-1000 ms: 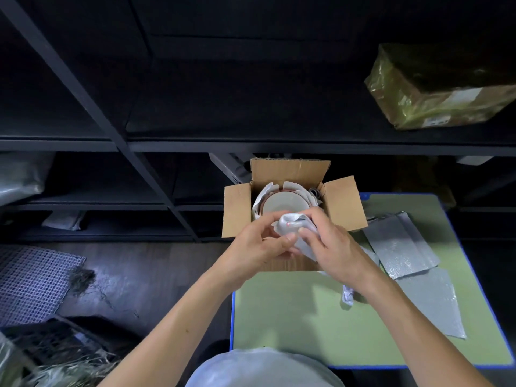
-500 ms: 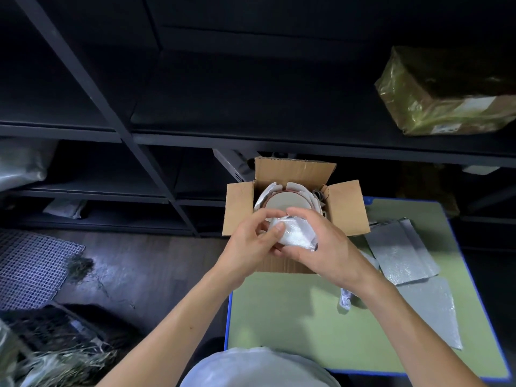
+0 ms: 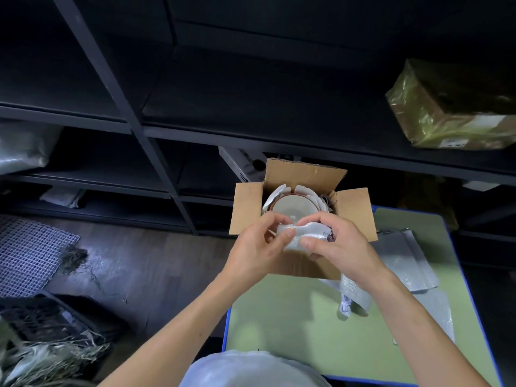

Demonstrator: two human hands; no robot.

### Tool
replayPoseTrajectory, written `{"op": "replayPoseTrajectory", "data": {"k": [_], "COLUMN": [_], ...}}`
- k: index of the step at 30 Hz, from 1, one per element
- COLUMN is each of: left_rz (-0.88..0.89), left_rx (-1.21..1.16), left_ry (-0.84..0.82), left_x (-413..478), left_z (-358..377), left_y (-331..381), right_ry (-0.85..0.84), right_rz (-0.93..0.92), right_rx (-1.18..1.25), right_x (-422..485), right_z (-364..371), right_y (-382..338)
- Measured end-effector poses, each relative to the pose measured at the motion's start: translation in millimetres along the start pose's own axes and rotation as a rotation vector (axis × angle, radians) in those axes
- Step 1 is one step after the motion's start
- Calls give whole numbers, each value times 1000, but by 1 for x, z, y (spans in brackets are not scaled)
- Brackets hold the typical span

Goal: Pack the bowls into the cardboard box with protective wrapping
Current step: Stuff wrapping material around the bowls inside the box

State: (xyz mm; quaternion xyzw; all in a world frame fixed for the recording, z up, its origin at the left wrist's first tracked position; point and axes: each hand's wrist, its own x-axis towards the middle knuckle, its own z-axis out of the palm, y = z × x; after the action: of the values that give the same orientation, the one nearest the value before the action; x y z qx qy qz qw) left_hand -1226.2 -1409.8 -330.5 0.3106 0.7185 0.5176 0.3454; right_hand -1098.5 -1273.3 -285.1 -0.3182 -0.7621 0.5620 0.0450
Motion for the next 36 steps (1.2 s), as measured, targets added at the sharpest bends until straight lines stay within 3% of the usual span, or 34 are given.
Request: {"op": "replayPoseTrajectory", "data": {"k": [4, 7, 10, 14, 21, 28, 33, 36], "left_rz": [100, 177, 193, 187, 179, 104, 83, 78], "left_rx": [188, 470, 717, 929, 913, 929, 895, 871], "left_ry": [111, 256, 229, 204, 268, 209, 209, 242], "left_x": [16, 39, 58, 65, 61, 56, 53, 51], "left_z": [-7, -9, -1, 11, 15, 21, 23, 25], "left_y": [-3, -9, -16, -20, -22, -34, -33, -34], "right_ry": [78, 129, 186, 139, -37, -178, -181, -95], "right_rz": [-68, -112, -276, -428, -560, -756, -721, -732], "right_rx": [-199, -357, -629, -848, -1034, -1155, -1117, -1172], "right_x": [19, 36, 55, 90, 124, 131, 136, 134], "right_z": [-12, -20, -23, -17, -2, 6, 10, 12], "right_y": [-10, -19, -33, -42, -30, -4, 1, 1]}}
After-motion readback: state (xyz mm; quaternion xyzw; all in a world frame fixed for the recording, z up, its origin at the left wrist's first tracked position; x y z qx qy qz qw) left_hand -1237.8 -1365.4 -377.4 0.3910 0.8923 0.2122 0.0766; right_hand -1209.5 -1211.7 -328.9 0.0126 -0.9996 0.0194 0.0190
